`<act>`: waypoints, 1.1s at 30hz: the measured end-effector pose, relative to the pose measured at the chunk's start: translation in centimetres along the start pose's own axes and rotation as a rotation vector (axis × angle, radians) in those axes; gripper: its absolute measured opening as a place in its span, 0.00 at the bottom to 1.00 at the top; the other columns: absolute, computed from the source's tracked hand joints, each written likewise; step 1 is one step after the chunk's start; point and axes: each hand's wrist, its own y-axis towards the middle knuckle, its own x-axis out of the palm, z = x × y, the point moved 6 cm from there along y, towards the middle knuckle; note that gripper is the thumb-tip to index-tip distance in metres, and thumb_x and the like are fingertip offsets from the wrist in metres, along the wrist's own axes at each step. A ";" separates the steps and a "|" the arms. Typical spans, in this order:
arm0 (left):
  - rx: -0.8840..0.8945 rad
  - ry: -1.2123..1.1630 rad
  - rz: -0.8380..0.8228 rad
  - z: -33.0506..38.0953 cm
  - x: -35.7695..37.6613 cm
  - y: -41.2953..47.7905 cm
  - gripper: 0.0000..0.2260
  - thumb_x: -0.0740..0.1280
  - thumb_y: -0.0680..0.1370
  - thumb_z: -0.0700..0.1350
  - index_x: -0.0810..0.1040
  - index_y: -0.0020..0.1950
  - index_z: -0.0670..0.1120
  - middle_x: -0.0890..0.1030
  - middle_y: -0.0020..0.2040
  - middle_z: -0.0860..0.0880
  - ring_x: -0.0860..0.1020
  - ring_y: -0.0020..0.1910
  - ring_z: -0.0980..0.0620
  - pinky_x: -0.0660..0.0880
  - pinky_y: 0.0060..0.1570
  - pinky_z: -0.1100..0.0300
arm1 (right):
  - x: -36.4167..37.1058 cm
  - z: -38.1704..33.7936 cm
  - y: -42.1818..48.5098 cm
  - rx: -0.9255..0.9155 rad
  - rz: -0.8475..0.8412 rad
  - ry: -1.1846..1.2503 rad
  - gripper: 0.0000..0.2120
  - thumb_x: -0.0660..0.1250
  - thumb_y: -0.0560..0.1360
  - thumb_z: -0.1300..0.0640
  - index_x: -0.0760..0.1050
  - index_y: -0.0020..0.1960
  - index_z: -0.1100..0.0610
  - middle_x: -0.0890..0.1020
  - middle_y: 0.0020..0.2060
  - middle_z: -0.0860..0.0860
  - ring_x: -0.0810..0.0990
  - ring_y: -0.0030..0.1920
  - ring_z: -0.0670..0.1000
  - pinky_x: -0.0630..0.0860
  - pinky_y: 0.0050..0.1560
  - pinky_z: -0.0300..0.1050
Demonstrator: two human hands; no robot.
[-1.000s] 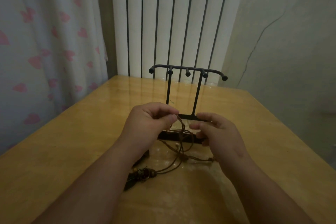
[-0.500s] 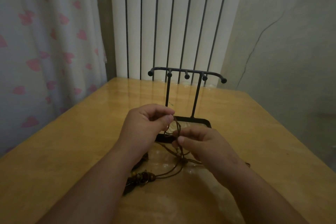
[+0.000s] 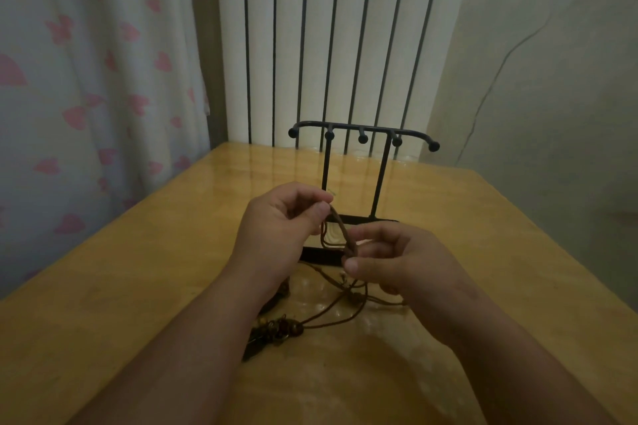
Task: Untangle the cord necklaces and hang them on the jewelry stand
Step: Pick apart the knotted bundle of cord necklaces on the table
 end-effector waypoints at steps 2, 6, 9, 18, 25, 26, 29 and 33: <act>0.009 -0.005 0.014 0.0 -0.1 0.1 0.10 0.69 0.77 0.38 0.82 0.46 0.54 0.84 0.42 0.55 0.80 0.39 0.61 0.76 0.39 0.68 | 0.0 -0.2 -0.1 -0.009 0.009 0.005 0.14 0.75 0.68 0.65 0.81 0.52 0.55 0.84 0.39 0.53 0.81 0.32 0.42 0.71 0.29 0.28; 0.029 -0.023 0.025 0.1 -0.2 0.2 0.10 0.68 0.77 0.37 0.82 0.46 0.53 0.84 0.43 0.53 0.81 0.42 0.59 0.77 0.41 0.65 | -0.1 -0.5 -0.2 -0.014 0.030 0.009 0.12 0.75 0.67 0.65 0.82 0.49 0.56 0.84 0.39 0.54 0.81 0.32 0.41 0.71 0.29 0.29; 0.039 -0.030 0.025 0.2 -0.3 0.2 0.11 0.68 0.77 0.36 0.82 0.46 0.53 0.84 0.43 0.54 0.82 0.44 0.58 0.77 0.41 0.66 | -0.1 -0.6 -0.3 -0.025 0.049 0.001 0.13 0.75 0.67 0.65 0.81 0.50 0.55 0.85 0.40 0.55 0.81 0.32 0.42 0.71 0.29 0.28; 0.058 -0.046 0.031 0.3 -0.4 0.1 0.12 0.67 0.77 0.35 0.82 0.45 0.52 0.84 0.44 0.53 0.81 0.44 0.58 0.78 0.43 0.65 | -0.3 -0.7 -0.3 -0.044 0.066 0.008 0.15 0.76 0.65 0.67 0.80 0.49 0.55 0.84 0.37 0.51 0.85 0.39 0.48 0.76 0.35 0.32; 0.046 -0.034 0.088 0.3 -0.7 0.2 0.11 0.68 0.77 0.36 0.82 0.45 0.53 0.84 0.43 0.55 0.81 0.43 0.58 0.77 0.43 0.68 | -0.3 -0.3 -0.2 -0.003 0.050 0.008 0.10 0.74 0.69 0.64 0.82 0.49 0.56 0.83 0.35 0.49 0.79 0.31 0.41 0.71 0.32 0.35; 0.045 -0.030 0.089 0.2 -0.7 0.2 0.11 0.68 0.77 0.36 0.82 0.45 0.53 0.84 0.43 0.55 0.82 0.43 0.58 0.77 0.43 0.67 | -0.2 -0.3 -0.2 -0.004 0.044 0.002 0.10 0.74 0.69 0.64 0.82 0.49 0.55 0.83 0.34 0.50 0.78 0.31 0.40 0.70 0.32 0.36; 0.048 -0.022 0.093 0.1 -0.8 0.3 0.11 0.68 0.77 0.36 0.82 0.45 0.54 0.84 0.44 0.55 0.82 0.43 0.57 0.78 0.44 0.65 | -0.1 -0.4 -0.2 -0.015 0.028 -0.016 0.09 0.73 0.70 0.64 0.82 0.49 0.55 0.85 0.36 0.52 0.77 0.29 0.39 0.69 0.32 0.36; 0.058 -0.036 0.081 0.3 -0.7 0.2 0.13 0.68 0.77 0.35 0.81 0.45 0.54 0.84 0.44 0.55 0.82 0.45 0.57 0.79 0.45 0.65 | -0.2 -0.5 -0.4 -0.003 0.017 -0.018 0.08 0.72 0.71 0.64 0.83 0.48 0.56 0.85 0.36 0.54 0.73 0.28 0.43 0.67 0.31 0.38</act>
